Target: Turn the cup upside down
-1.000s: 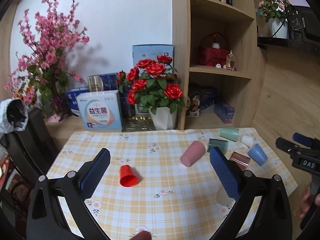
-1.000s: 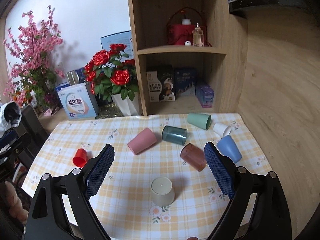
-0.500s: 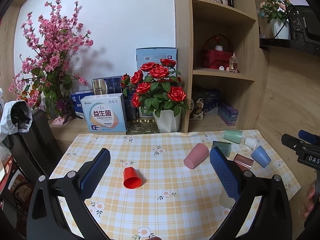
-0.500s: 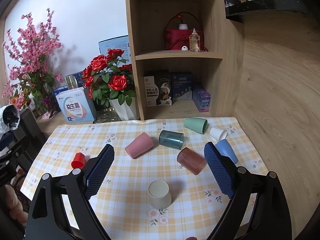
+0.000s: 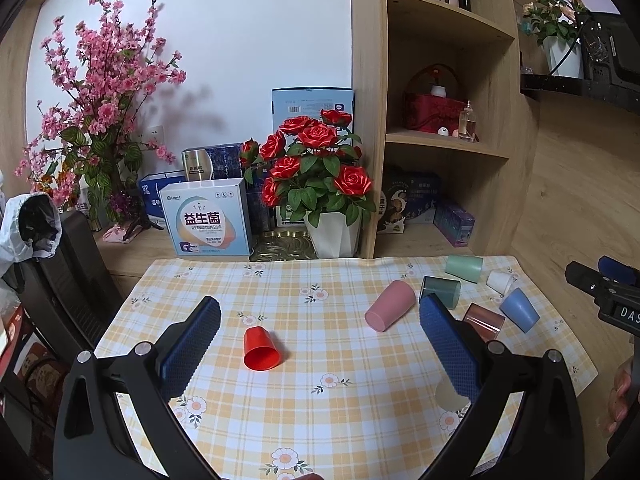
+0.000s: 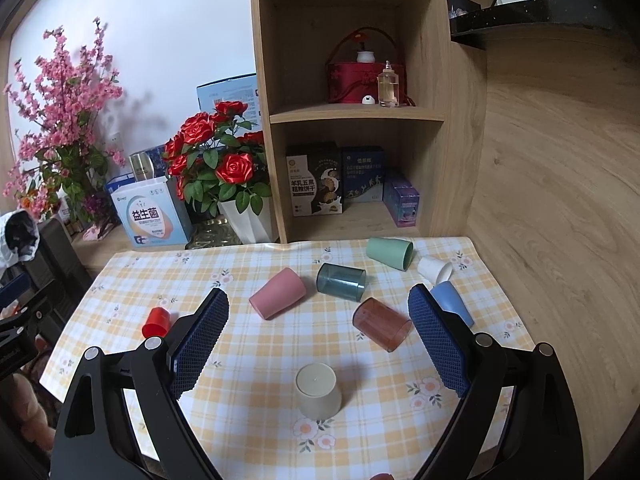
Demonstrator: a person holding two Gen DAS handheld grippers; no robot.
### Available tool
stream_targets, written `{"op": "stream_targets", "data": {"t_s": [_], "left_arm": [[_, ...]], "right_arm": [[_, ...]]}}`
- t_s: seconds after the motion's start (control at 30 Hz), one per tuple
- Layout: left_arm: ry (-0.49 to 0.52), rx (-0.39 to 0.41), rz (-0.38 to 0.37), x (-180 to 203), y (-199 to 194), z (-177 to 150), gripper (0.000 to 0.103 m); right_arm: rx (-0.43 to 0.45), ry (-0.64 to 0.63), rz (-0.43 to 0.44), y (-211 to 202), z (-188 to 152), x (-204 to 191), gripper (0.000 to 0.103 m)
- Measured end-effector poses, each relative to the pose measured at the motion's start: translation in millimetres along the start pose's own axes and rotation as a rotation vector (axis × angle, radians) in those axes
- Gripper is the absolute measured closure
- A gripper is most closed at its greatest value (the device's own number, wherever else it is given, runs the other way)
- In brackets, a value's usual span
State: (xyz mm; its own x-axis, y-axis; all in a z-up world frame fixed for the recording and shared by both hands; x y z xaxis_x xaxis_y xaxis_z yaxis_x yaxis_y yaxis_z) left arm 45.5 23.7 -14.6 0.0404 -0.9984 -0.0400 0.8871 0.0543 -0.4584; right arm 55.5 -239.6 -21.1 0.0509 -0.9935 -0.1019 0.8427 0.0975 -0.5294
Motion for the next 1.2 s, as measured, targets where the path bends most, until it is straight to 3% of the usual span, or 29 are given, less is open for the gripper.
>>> {"op": "stream_targets", "data": {"t_s": [1.2], "left_arm": [[-0.008,-0.016,-0.007,2.1,0.5,-1.8,0.006]], "right_arm": [[0.002,0.001,0.000,-2.2,2.1,-1.9,0.015]]}}
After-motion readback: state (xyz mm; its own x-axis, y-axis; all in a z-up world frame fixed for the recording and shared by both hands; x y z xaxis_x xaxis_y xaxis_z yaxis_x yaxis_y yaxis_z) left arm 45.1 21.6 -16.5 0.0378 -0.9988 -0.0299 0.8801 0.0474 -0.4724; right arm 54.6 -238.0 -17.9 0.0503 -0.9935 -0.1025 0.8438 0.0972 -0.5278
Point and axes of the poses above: each gripper's, at about its wrist camera, not at the fingertips, and y roughly the way its jaws point, x to its right, z to its top, the point moved 2 cm from there along y, roughly the way its jaws point, and after that the axes turned 4 degrees about z, right-handed, at the moved point
